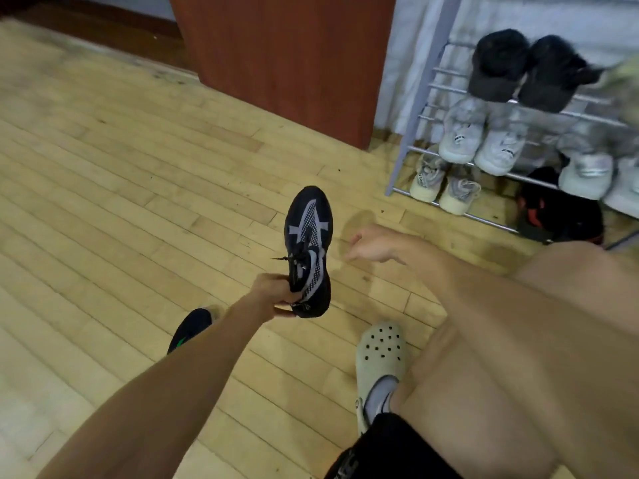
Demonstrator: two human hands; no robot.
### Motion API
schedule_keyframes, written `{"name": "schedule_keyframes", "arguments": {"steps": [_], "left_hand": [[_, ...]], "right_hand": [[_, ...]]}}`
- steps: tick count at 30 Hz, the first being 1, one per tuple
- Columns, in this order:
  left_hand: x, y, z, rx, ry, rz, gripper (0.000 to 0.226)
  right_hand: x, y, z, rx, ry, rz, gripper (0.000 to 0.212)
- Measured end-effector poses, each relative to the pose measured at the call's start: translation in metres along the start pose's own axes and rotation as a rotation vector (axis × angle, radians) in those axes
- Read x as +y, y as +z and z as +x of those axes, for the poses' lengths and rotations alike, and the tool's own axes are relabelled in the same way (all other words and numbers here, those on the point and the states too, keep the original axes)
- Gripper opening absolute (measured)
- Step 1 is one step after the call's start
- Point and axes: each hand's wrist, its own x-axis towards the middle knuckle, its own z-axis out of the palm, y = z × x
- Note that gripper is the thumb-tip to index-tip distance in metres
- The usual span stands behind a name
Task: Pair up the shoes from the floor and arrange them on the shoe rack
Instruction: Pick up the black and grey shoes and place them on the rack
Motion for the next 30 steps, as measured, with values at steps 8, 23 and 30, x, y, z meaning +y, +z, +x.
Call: {"name": "schedule_keyframes", "arguments": {"steps": [8, 23, 30], "left_hand": [[0.113, 0.055, -0.07, -0.21, 0.312, 0.054, 0.026], [0.238, 0.307, -0.202, -0.42, 0.693, 0.491, 0.037], [0.174, 0.427, -0.209, -0.555, 0.565, 0.558, 0.031]], "right_hand": [[0.02, -0.076, -0.071, 0.167, -0.082, 0.334, 0.049], [0.198, -0.222, -0.25, 0.675, -0.081, 0.691, 0.025], [0.334, -0.192, -0.289, 0.674, 0.095, 0.934, 0.029]]}}
